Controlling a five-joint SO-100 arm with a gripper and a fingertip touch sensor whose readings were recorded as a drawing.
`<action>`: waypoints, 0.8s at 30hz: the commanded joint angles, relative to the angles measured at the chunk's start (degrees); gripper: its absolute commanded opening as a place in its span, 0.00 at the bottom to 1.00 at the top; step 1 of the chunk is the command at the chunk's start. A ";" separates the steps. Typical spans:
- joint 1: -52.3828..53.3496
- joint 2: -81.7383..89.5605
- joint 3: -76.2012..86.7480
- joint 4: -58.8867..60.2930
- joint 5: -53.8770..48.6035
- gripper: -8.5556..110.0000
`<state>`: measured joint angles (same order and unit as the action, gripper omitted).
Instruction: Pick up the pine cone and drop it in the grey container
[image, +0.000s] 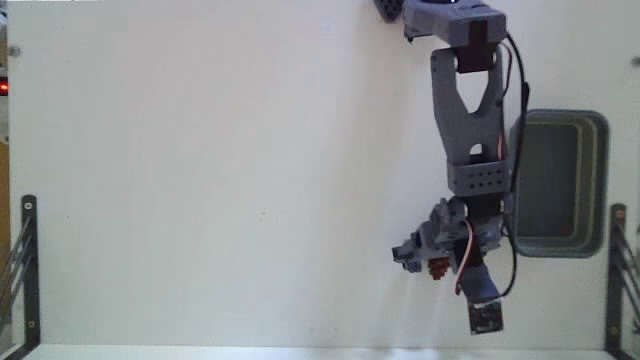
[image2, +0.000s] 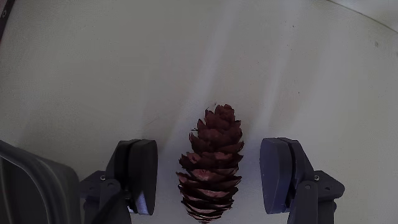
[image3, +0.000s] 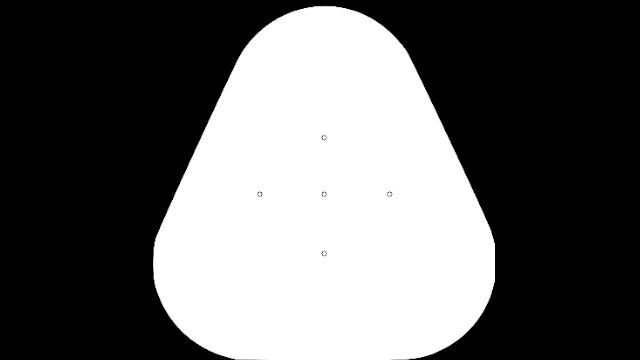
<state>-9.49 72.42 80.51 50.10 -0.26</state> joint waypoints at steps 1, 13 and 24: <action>-0.92 2.51 -0.29 -0.98 0.26 0.94; -0.92 2.51 -0.29 -0.98 0.26 0.91; -0.92 2.51 -0.29 -0.98 0.26 0.89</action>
<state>-9.49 72.42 80.51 50.10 -0.26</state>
